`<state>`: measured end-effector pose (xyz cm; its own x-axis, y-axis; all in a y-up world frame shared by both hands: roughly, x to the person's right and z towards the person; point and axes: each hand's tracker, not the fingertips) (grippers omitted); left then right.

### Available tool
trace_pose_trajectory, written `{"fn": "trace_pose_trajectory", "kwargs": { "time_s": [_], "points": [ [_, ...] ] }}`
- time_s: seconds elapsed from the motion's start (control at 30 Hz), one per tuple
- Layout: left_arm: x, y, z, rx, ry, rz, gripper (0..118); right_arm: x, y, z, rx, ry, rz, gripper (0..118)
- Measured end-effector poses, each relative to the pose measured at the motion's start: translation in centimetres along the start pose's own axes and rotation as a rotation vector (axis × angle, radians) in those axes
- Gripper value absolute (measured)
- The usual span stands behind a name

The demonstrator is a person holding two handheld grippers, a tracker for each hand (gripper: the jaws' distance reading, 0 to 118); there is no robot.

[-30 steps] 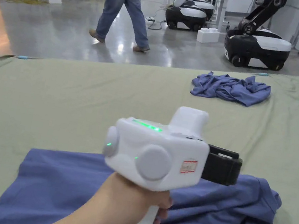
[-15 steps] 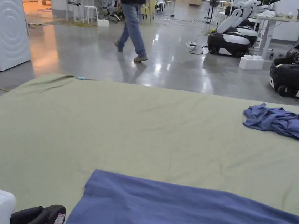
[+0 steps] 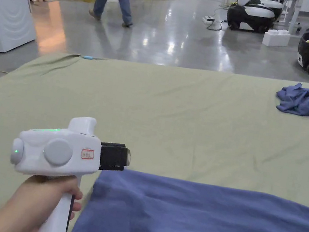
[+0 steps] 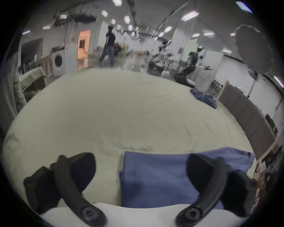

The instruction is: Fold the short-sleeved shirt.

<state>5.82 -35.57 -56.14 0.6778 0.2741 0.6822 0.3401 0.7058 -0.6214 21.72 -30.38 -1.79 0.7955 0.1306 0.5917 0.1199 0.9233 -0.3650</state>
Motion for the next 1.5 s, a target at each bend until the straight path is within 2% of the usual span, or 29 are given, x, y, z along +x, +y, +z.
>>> {"fn": "trace_pose_trajectory", "kwargs": {
  "time_s": [0.03,0.17,0.2,0.23,0.27,0.3,0.33,0.37,0.43,0.5,0.6,0.63,0.67,0.7,0.73,0.9,0.97,1.0,1.03,1.07,1.1,1.13,1.17,1.3,1.5],
  "points": [
    [-0.5,-1.0,-1.0,-0.060,0.112,0.020,118,0.2,0.0,-0.2,-0.004,-0.001,-0.006,3],
    [-1.0,-1.6,-4.9,-0.176,0.173,-0.007,118,1.0,-0.7,-1.1,-0.022,-0.014,-0.026,3],
    [-0.4,-2.5,-5.1,-0.216,0.166,-0.055,112,1.2,-0.9,-1.4,-0.030,-0.017,-0.030,3],
    [0.6,-3.3,-4.6,-0.170,0.243,-0.163,107,1.4,-1.1,-1.6,-0.035,-0.018,-0.032,3],
    [2.1,-4.7,-3.4,-0.080,0.244,-0.259,102,1.6,-1.4,-1.9,-0.043,-0.017,-0.037,3],
    [2.7,-4.9,-2.8,-0.089,0.216,-0.283,80,1.7,-1.6,-2.0,-0.050,-0.017,-0.040,3],
    [3.3,-5.0,-2.2,-0.081,0.175,-0.311,52,1.8,-1.9,-2.3,-0.057,-0.018,-0.041,3],
    [3.9,-5.3,-1.6,-0.057,0.141,-0.321,9,1.8,-2.2,-2.6,-0.060,-0.021,-0.038,3],
    [5.0,-5.7,-0.5,-0.062,0.131,-0.338,6,2.2,-2.8,-2.9,-0.084,-0.021,-0.043,3],
    [6.0,-5.3,1.5,-0.012,0.064,-0.324,6,3.2,-3.3,-3.1,-0.104,-0.005,-0.093,3],
    [6.5,-3.7,5.2,0.114,0.065,-0.259,6,5.0,-3.8,-3.9,-0.144,-0.078,-0.110,4],
    [6.3,-3.0,6.0,0.115,0.059,-0.229,6,5.9,-4.0,-4.6,-0.162,-0.074,-0.116,15],
    [4.9,-1.8,6.0,0.124,0.047,-0.189,6,7.2,-4.3,-5.4,-0.189,-0.070,-0.142,40],
    [4.6,-1.5,6.6,0.109,0.027,-0.137,6,8.4,-4.5,-6.5,-0.218,-0.061,-0.166,98],
    [4.4,-1.2,7.1,0.114,0.027,-0.125,6,9.5,-4.5,-7.8,-0.261,-0.051,-0.173,118],
    [4.3,-1.1,7.1,0.118,0.056,-0.172,6,13.2,-3.0,-13.5,-0.268,-0.098,-0.176,118],
    [3.7,-1.1,6.4,0.106,0.051,-0.175,6,13.6,-3.1,-15.7,-0.328,-0.047,-0.188,118],
    [3.7,-1.2,6.3,0.106,0.055,-0.186,6,13.6,-3.0,-16.0,-0.337,0.030,-0.228,112],
    [3.7,-1.1,6.3,0.105,0.054,-0.189,6,13.6,-3.0,-16.0,-0.326,0.097,-0.271,89],
    [4.8,-1.8,6.8,0.103,0.052,-0.191,6,13.3,-3.1,-16.3,-0.341,0.149,-0.300,24],
    [4.9,-1.7,7.0,0.101,0.046,-0.189,6,13.0,-2.7,-15.4,-0.348,0.056,-0.255,3],
    [4.9,-1.6,7.4,0.104,0.047,-0.190,6,12.8,-2.2,-14.7,-0.347,0.048,-0.202,3],
    [4.9,-1.4,8.1,0.113,0.044,-0.188,6,12.7,-1.7,-13.8,-0.326,0.063,-0.185,3],
    [4.9,0.1,12.9,0.187,0.009,-0.160,6,11.2,-0.9,-11.2,-0.221,0.010,-0.243,3],
    [6.0,4.7,24.7,0.383,0.031,-0.231,6,10.1,10.3,-3.3,-0.043,-0.002,-0.136,4]
  ]
}}
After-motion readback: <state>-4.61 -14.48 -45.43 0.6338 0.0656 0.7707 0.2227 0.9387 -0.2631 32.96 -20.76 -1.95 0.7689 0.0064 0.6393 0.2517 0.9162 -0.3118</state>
